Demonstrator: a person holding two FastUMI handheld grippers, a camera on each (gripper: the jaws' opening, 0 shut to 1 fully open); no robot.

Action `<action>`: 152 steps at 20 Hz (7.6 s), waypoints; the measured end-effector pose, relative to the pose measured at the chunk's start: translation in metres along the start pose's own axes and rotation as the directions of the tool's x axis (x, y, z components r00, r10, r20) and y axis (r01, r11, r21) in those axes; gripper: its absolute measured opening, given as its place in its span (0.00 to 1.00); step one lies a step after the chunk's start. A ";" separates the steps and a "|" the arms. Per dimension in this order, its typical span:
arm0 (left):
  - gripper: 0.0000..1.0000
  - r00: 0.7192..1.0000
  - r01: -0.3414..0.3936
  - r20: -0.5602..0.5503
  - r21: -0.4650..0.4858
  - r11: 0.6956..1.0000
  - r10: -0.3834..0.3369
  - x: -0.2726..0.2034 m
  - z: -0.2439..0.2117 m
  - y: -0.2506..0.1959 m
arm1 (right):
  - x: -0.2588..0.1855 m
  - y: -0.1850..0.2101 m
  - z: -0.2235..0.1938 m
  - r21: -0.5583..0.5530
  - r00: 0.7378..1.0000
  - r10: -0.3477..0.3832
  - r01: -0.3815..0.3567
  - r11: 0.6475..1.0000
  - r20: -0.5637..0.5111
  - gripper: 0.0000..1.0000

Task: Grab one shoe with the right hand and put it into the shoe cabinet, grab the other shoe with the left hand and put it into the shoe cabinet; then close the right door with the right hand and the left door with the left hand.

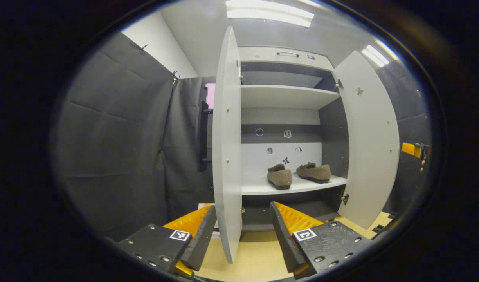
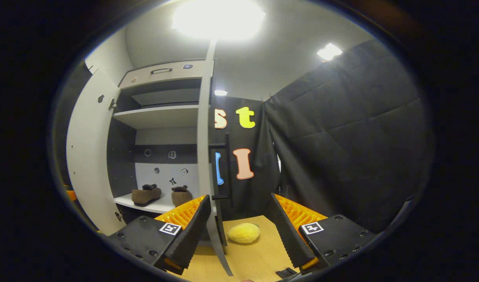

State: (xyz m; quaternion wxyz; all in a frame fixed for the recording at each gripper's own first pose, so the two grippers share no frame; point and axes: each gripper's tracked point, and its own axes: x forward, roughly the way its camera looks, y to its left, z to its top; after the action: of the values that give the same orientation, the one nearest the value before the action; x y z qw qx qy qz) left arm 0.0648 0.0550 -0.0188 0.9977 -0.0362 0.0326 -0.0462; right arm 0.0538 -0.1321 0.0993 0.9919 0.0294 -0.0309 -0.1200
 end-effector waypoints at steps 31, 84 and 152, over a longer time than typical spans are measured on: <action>0.80 0.996 -0.085 -0.010 -0.072 0.994 0.084 -0.009 -0.010 0.057 | 0.044 0.058 -0.003 -0.105 0.998 -0.051 0.046 0.993 -0.041 0.96; 0.84 0.940 -0.301 0.145 -0.069 0.951 0.308 0.073 0.081 0.139 | 0.014 0.064 -0.089 -0.121 0.978 0.118 -0.140 0.983 -0.171 0.99; 0.79 0.996 -0.042 0.085 0.082 0.996 0.035 -0.062 0.039 -0.013 | -0.072 0.117 -0.028 -0.052 0.932 0.358 -0.361 0.931 -0.061 0.99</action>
State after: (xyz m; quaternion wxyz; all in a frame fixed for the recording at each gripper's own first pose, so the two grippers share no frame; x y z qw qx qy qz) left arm 0.0043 0.0509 0.0247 0.9996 0.0042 -0.0106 -0.0266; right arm 0.0136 0.0003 0.0749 0.9979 -0.0047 -0.0071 0.0636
